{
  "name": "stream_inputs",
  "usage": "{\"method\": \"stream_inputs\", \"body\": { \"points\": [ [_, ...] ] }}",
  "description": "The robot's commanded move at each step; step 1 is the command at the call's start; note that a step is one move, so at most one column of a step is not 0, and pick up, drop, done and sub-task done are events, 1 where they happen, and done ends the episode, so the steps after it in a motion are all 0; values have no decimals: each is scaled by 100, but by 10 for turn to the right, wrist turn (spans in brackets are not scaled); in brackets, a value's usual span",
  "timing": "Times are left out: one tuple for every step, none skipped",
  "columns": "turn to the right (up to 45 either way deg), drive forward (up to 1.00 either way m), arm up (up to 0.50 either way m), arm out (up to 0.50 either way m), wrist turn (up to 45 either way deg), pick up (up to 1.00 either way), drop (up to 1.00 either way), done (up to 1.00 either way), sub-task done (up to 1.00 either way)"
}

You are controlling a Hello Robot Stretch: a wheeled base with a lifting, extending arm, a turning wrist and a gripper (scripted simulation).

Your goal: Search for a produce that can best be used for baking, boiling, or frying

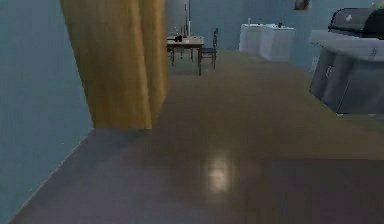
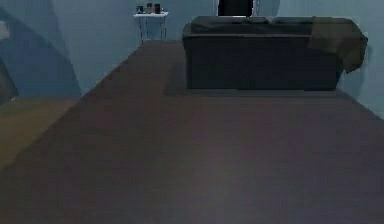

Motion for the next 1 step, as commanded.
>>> {"method": "stream_inputs", "body": {
  "points": [
    [0, 100, 0, 0, 0, 0, 0, 0, 0]
  ]
}}
